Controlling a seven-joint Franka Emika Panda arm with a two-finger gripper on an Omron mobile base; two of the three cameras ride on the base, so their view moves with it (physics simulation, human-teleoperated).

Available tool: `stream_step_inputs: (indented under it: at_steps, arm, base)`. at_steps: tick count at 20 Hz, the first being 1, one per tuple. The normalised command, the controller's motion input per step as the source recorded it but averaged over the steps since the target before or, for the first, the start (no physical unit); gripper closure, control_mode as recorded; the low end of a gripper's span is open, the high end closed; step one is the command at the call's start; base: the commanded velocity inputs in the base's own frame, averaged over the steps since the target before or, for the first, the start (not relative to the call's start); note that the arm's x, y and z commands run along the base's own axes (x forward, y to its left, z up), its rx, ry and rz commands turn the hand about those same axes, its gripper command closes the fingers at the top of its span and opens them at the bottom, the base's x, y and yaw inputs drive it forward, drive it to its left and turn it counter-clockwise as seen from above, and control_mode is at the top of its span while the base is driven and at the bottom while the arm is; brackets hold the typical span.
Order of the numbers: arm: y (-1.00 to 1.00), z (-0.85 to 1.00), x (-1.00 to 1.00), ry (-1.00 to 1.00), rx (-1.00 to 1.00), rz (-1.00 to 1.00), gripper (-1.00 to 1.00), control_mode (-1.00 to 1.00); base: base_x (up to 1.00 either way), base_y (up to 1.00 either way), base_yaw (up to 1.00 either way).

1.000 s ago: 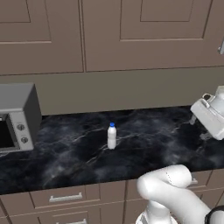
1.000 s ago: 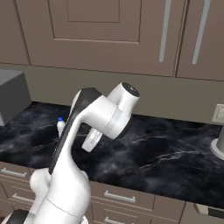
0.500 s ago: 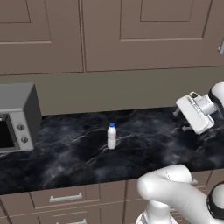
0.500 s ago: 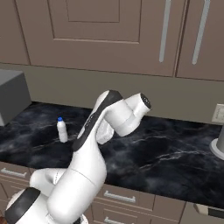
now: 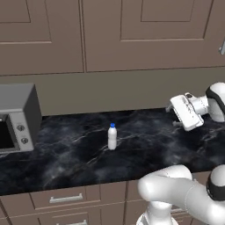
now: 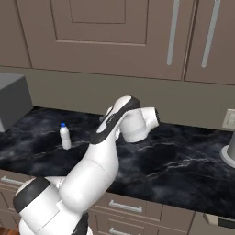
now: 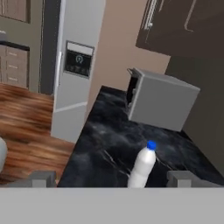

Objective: Take the bottled waters from the counter and place them in the freezer to freeze. Close the freezer door after placing the bottles.

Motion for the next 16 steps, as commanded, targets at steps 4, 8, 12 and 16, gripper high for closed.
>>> stream_step_inputs:
  at_steps: [4,8,12,16]
  arm:
    - [0.21,0.0,0.15,0.03,0.07,-0.12,-1.0,-1.0]
    - [0.0,-0.01,0.49,0.1,0.09,-0.1,-1.0,-1.0]
    - [0.17,-0.41,0.22,0.1,0.08,-0.03,-1.0,-1.0]
    - [0.31,-0.72,-0.13,0.14,0.05,0.0,-1.0,-1.0]
  base:
    - [0.0,0.0,0.0]
    - [0.0,0.0,0.0]
    - [0.0,0.0,0.0]
    - [0.0,0.0,0.0]
